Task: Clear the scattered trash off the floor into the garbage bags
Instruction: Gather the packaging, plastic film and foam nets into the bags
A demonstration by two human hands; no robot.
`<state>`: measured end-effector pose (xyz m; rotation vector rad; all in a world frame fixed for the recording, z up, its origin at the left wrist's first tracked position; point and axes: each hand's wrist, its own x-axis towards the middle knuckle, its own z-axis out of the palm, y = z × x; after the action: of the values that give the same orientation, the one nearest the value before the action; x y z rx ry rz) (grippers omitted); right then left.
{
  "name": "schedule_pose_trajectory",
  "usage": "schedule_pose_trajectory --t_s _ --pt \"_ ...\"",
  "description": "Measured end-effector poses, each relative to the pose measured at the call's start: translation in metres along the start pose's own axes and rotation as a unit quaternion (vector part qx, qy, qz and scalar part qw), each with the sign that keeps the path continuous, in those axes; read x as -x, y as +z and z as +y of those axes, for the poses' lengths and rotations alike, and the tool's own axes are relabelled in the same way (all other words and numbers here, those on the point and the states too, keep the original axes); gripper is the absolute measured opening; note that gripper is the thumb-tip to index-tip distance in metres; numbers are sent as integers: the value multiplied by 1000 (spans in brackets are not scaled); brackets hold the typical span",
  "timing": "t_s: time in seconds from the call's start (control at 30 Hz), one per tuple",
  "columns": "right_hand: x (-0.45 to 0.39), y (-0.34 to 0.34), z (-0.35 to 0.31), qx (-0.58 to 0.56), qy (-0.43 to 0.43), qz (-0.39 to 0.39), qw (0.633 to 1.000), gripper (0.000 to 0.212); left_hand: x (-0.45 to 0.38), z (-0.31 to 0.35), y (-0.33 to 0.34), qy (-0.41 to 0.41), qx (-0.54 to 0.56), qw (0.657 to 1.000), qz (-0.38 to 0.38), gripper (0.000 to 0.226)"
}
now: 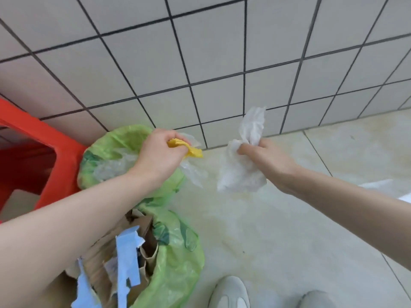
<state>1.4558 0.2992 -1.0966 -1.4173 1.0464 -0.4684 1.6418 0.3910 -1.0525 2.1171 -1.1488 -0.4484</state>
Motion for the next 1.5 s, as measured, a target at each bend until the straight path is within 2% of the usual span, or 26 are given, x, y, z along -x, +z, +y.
schedule_pose_trajectory --t_s 0.07,0.23,0.4,0.5,0.6,0.7,0.77,0.83,0.9,1.0,1.1,1.23,1.37,1.43,1.5 --pt "-4 13 -8 3 -1 -12 1000 27 3 -11 -16 -16 -3 1000 20 20" --pt "-15 43 -21 23 0 -20 1000 22 8 -42 -50 -70 -17 996 61 19" --pt "-27 60 -42 20 -35 -34 999 22 -5 -62 -86 -99 -49 985 132 20" --pt "-45 77 -53 3 -45 -43 998 26 -25 -81 -101 -137 16 976 171 19" --pt "-68 105 -67 -12 -62 -43 997 20 -45 -106 -102 -181 96 963 177 20" --pt "-91 142 -76 -11 -90 -36 995 6 -65 -129 -98 -230 175 951 107 17" --pt "-104 166 -78 15 -119 -49 992 12 -75 -142 -95 -248 220 943 20 19" --pt "-117 186 -73 71 -156 -65 983 21 -86 -158 -91 -246 158 955 -39 21" --pt "-133 203 -65 158 -192 -88 965 17 -96 -175 -88 -233 36 969 -75 26" --pt "-154 231 -59 324 -204 -144 913 15 -106 -192 -85 -214 -126 960 -132 29" --pt "-168 258 -53 458 -166 -209 848 22 -115 -201 -74 -206 -194 933 -221 35" --pt "-180 281 -46 594 -114 -238 760 27 -123 -215 -57 -210 -234 896 -315 53" --pt "-181 287 -40 635 -75 -267 721 31 -122 -223 -57 -241 -207 888 -334 65" --pt "-179 292 -41 625 -49 -277 728 29 -117 -221 -62 -253 -182 892 -327 69" --pt "-173 292 -57 602 -24 -279 748 37 -111 -211 -71 -257 -142 906 -304 67"
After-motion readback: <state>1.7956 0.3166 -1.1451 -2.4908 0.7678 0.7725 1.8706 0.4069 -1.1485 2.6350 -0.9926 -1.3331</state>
